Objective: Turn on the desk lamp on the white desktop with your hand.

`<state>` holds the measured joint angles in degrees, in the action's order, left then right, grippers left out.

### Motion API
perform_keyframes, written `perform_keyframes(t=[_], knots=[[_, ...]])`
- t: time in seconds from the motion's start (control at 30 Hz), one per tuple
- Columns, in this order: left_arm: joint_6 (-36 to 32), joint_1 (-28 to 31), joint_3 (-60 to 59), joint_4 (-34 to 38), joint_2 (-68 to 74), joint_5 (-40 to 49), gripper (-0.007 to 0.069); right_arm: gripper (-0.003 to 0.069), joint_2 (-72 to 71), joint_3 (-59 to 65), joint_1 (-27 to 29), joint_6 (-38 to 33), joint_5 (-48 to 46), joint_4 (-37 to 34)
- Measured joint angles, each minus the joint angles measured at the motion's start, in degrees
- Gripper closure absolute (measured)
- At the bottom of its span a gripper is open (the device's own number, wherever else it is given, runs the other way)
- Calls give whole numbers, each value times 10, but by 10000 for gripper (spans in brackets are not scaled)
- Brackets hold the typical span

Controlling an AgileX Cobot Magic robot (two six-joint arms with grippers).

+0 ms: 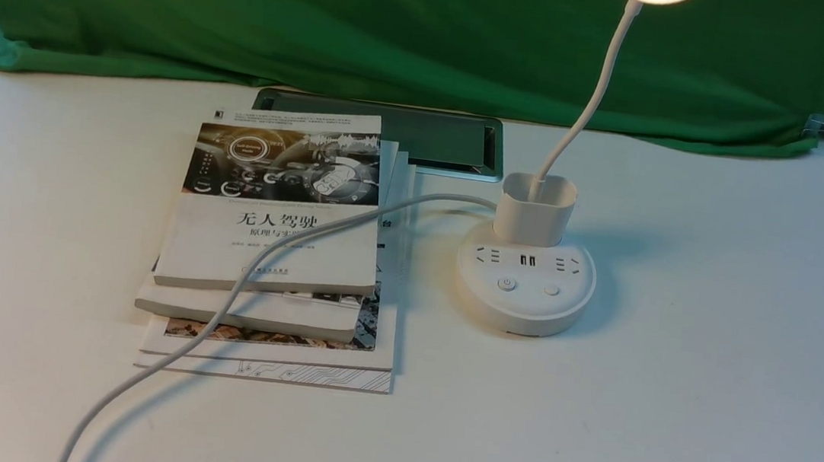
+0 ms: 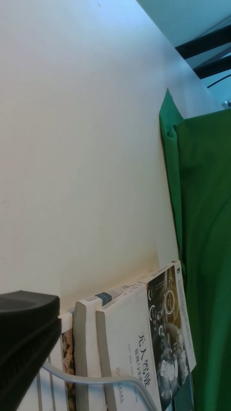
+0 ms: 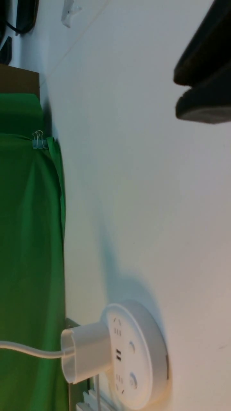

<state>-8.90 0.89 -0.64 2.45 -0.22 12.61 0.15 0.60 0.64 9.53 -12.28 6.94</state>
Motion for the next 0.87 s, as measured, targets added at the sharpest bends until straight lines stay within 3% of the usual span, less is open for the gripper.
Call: perform_keyframes(t=[0.87], knots=[[0,0,0,0,0,0,603,444,0,0,0,0,0,0]])
